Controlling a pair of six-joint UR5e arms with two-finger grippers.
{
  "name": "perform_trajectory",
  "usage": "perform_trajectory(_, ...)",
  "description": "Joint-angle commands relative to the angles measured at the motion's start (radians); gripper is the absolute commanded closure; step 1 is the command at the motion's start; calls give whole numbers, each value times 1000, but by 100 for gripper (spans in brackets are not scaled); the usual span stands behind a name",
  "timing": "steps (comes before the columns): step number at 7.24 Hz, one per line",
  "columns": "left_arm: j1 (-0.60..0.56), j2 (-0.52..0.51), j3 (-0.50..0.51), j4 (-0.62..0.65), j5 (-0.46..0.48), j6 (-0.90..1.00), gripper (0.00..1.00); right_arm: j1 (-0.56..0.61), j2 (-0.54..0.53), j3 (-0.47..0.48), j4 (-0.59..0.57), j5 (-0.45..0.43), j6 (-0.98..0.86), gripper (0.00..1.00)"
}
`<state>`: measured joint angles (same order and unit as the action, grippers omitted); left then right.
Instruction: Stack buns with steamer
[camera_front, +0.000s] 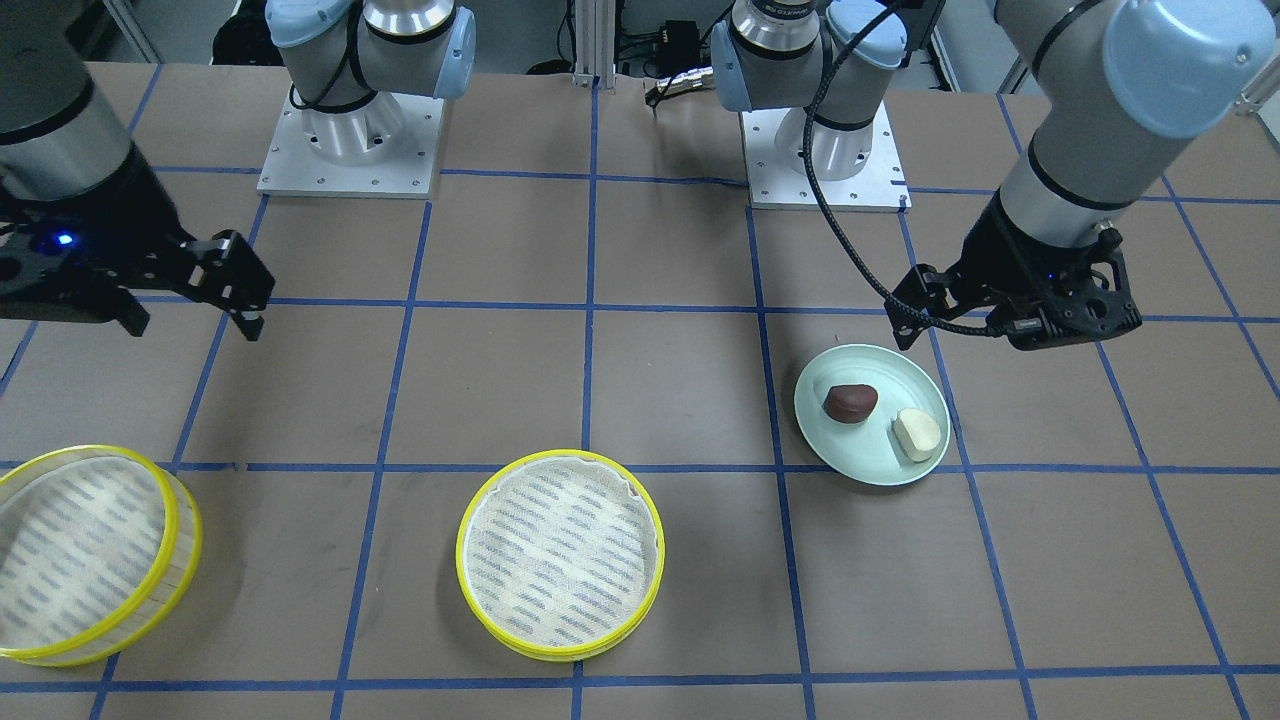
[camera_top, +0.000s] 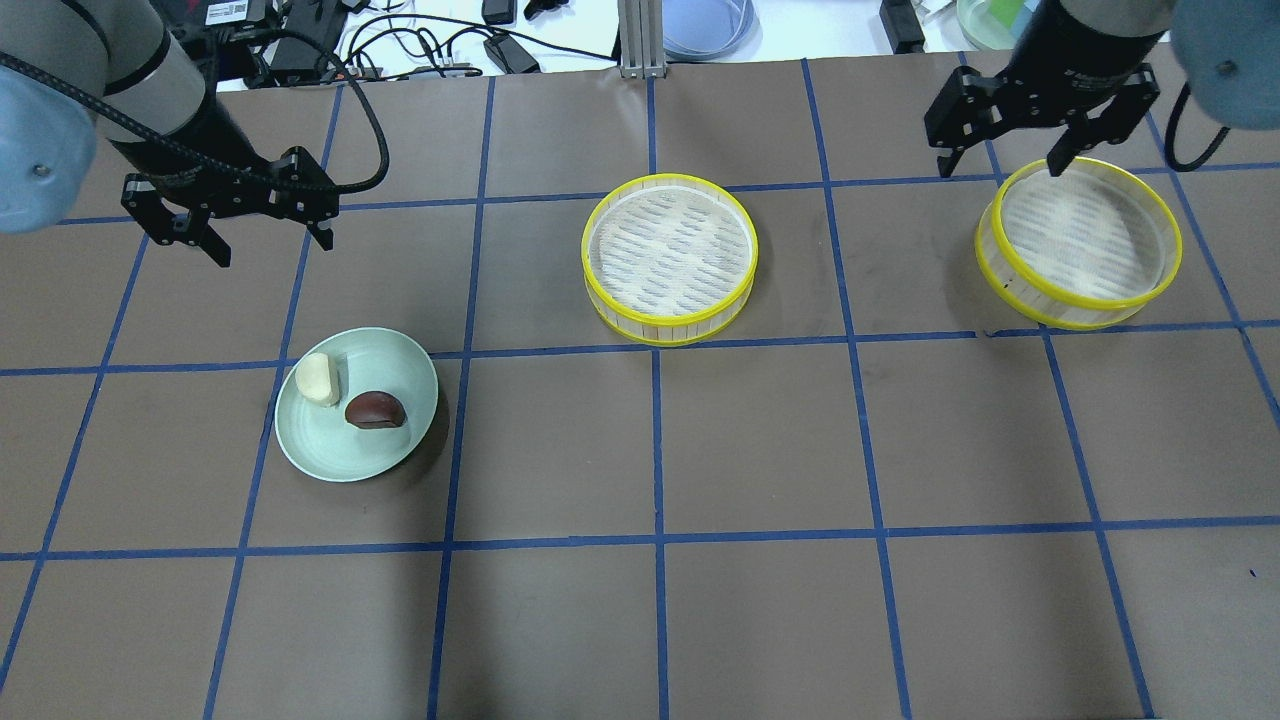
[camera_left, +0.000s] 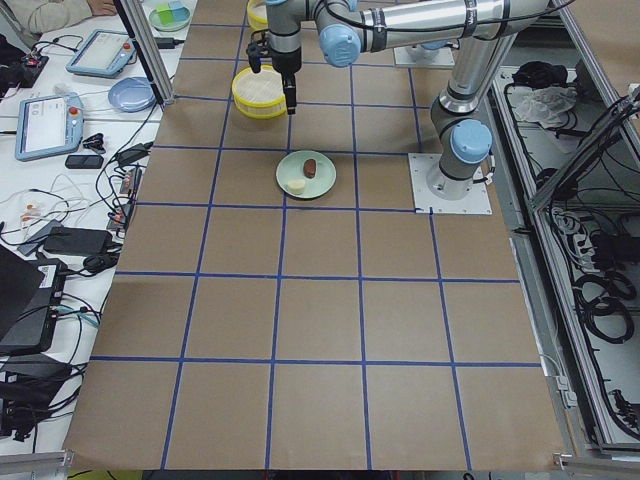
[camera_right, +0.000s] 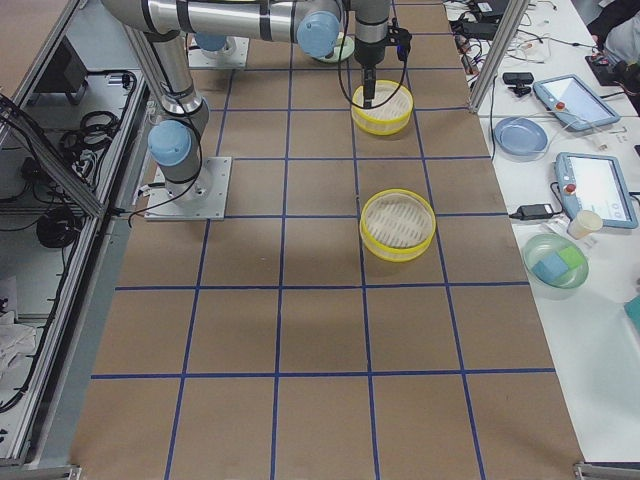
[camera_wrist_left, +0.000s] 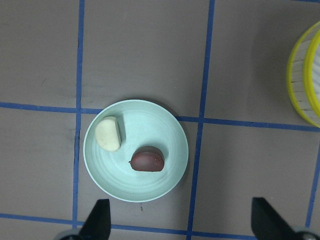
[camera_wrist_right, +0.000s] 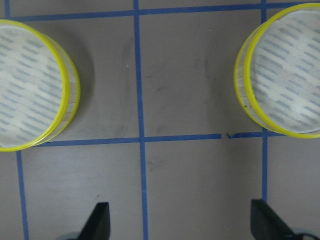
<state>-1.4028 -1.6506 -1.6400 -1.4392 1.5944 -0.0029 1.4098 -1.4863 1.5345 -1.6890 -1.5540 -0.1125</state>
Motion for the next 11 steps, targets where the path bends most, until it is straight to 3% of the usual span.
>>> perform_trajectory(1,22,-85,-61,104,2,15,0,-130,43,-5,-24,-6,-113,0)
perform_trajectory(3,77,-200,-67,111,7,20,0,-219,130,-8,-136,-53,-246,0)
perform_trajectory(4,100,-245,-70,111,71,27,0,-271,185,-10,-220,-55,-304,0)
perform_trajectory(5,116,-282,-72,112,78,26,1,-316,245,-10,-300,-55,-355,0)
perform_trajectory(7,125,-357,-73,161,49,15,3,-399,351,-16,-394,-44,-362,0)
perform_trajectory(8,125,-386,-72,175,50,15,10,-403,378,-17,-415,-44,-366,1)
perform_trajectory(9,123,-411,-73,186,48,14,11,-414,424,-19,-425,-43,-404,12)
perform_trajectory(11,125,-420,-76,184,48,1,85,-414,489,-20,-493,-18,-415,15)
